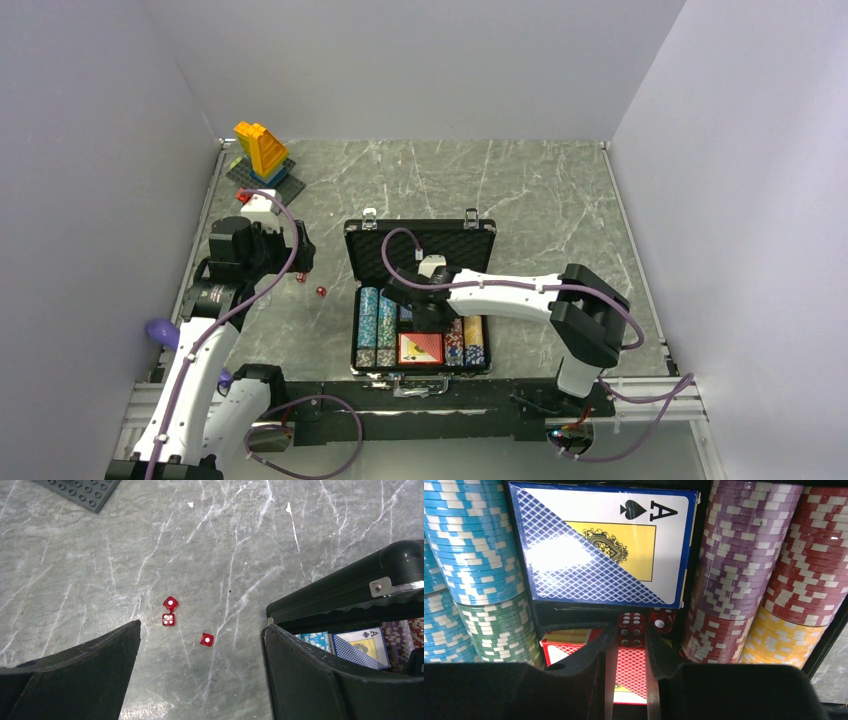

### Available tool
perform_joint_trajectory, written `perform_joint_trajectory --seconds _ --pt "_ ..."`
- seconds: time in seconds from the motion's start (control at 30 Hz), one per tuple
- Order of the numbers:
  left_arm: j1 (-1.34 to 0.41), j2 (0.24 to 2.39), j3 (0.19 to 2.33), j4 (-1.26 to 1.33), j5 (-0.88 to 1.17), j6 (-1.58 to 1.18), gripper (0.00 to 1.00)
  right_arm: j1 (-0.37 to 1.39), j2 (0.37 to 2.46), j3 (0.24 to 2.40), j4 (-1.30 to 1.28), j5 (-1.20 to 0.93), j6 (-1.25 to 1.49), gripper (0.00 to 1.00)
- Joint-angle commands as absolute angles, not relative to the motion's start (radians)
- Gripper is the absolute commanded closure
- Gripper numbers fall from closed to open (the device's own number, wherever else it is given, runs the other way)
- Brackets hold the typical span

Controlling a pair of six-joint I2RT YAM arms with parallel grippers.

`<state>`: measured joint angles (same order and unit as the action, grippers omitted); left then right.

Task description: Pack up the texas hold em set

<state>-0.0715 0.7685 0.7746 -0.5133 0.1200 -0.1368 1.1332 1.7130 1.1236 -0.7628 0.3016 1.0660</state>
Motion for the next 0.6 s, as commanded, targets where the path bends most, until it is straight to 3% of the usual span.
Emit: perform_joint_trajectory --seconds 0.0,0.57 --pt "-0.073 0.765 0.792 -0.480 0.132 -0.140 0.01 1.131 1.728 1.158 -0.815 0.327 1.071 0.91" --pt "-0.074 0.770 0.792 -0.479 0.131 -0.140 0.01 1.133 1.735 1.165 -0.840 0.332 1.069 0.73"
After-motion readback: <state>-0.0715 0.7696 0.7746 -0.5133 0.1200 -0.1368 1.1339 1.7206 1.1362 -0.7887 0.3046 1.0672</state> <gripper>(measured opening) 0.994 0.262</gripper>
